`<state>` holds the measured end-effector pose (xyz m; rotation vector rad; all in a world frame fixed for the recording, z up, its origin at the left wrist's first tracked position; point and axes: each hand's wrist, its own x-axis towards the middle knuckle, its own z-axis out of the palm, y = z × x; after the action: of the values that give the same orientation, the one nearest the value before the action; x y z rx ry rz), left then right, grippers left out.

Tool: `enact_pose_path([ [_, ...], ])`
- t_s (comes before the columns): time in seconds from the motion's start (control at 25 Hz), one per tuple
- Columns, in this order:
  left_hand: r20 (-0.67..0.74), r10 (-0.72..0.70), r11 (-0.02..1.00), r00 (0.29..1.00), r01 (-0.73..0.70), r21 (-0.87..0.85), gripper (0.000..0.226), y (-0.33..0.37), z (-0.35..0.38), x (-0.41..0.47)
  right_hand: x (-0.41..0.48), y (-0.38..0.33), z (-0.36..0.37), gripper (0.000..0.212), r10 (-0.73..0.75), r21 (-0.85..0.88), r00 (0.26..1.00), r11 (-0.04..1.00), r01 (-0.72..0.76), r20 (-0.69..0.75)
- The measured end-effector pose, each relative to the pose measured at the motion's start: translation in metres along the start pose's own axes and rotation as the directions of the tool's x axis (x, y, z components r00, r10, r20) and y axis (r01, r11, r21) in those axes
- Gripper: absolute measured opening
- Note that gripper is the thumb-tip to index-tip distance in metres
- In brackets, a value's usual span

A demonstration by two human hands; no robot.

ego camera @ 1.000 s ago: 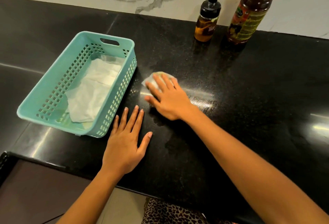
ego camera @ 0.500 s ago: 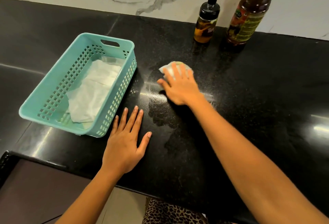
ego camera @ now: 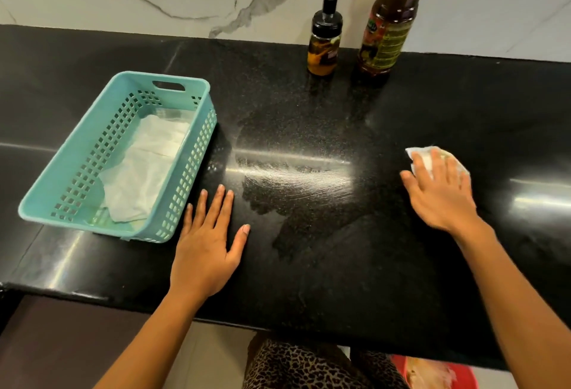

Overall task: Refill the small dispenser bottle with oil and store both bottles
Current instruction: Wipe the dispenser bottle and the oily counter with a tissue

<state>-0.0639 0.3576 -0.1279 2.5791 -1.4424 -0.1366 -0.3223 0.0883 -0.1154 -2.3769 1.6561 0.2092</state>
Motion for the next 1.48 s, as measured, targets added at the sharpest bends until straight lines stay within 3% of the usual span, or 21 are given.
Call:
enact_pose_path([
  [0.08, 0.013, 0.007, 1.000, 1.000, -0.007, 0.007, 0.074, 0.000, 0.000, 0.000, -0.001, -0.027, 0.007, 0.061, -0.019, 0.009, 1.000, 1.000, 0.019, -0.012],
  [0.16, 0.014, 0.010, 1.000, 1.000, -0.010, 0.003, 0.076, 0.001, -0.001, 0.000, -0.029, -0.068, 0.020, 0.065, -0.199, -0.001, 0.979, 0.980, 0.199, -0.053],
  [0.28, -0.005, 0.010, 1.000, 1.000, -0.010, -0.005, 0.079, 0.001, -0.001, 0.001, -0.112, -0.106, 0.047, 0.083, -0.482, 0.006, 0.875, 0.876, 0.483, -0.052],
  [0.36, -0.004, 0.017, 1.000, 1.000, -0.018, -0.011, 0.080, 0.002, -0.002, -0.001, -0.149, -0.085, 0.057, 0.076, -0.539, 0.003, 0.840, 0.842, 0.540, -0.053],
  [0.44, -0.014, 0.027, 0.999, 1.000, -0.027, -0.027, 0.079, 0.001, -0.003, -0.002, -0.149, -0.040, 0.054, 0.070, -0.434, -0.015, 0.893, 0.900, 0.436, -0.118],
  [0.52, -0.022, 0.044, 0.997, 0.999, -0.045, -0.063, 0.075, 0.001, -0.004, -0.006, -0.130, 0.004, 0.043, 0.065, -0.219, -0.021, 0.961, 0.976, 0.219, -0.170],
  [0.6, -0.021, 0.061, 0.993, 0.998, -0.062, -0.102, 0.074, 0.002, -0.004, -0.015, -0.105, 0.024, 0.031, 0.061, 0.026, 0.046, 0.997, 0.999, -0.023, -0.075],
  [0.64, -0.025, 0.070, 0.991, 0.997, -0.072, -0.108, 0.075, 0.003, -0.004, -0.024, -0.099, 0.020, 0.028, 0.063, 0.080, 0.060, 0.997, 0.995, -0.078, -0.024],
  [0.72, -0.042, 0.078, 0.994, 0.996, -0.081, -0.079, 0.073, 0.001, -0.002, -0.050, -0.104, -0.008, 0.031, 0.074, -0.001, 0.032, 1.000, 0.999, 0.002, -0.029],
  [0.8, -0.071, 0.083, 0.996, 0.994, -0.085, -0.020, 0.067, -0.002, 0.001, -0.077, -0.133, -0.045, 0.047, 0.091, -0.223, -0.011, 0.971, 0.975, 0.223, -0.088],
  [0.88, -0.075, 0.099, 0.995, 0.992, -0.098, 0.025, 0.063, -0.007, 0.004, -0.093, -0.177, -0.066, 0.064, 0.088, -0.390, -0.029, 0.919, 0.921, 0.389, -0.062],
  [0.96, -0.072, 0.129, 0.991, 0.989, -0.126, 0.045, 0.062, -0.011, 0.005, -0.098, -0.206, -0.056, 0.073, 0.077, -0.439, -0.046, 0.896, 0.899, 0.437, -0.062],
  [1.08, -0.085, 0.168, 0.985, 0.982, -0.164, 0.048, 0.060, -0.016, 0.006, -0.099, -0.212, -0.006, 0.067, 0.079, -0.272, -0.049, 0.949, 0.962, 0.267, -0.157],
  [1.24, -0.098, 0.168, 0.985, 0.981, -0.164, 0.047, 0.059, -0.015, 0.009, -0.100, -0.173, 0.002, 0.047, 0.084, 0.023, 0.027, 0.996, 0.999, -0.021, -0.085],
  [1.36, -0.091, 0.174, 0.984, 0.981, -0.170, 0.047, 0.060, -0.017, 0.009, -0.099, -0.161, -0.073, 0.052, 0.095, -0.171, 0.002, 0.979, 0.985, 0.172, -0.115],
  [1.48, -0.095, 0.210, 0.977, 0.973, -0.204, 0.062, 0.061, -0.021, 0.008, -0.099, -0.197, -0.139, 0.072, 0.100, -0.502, -0.002, 0.864, 0.865, 0.502, -0.017],
])
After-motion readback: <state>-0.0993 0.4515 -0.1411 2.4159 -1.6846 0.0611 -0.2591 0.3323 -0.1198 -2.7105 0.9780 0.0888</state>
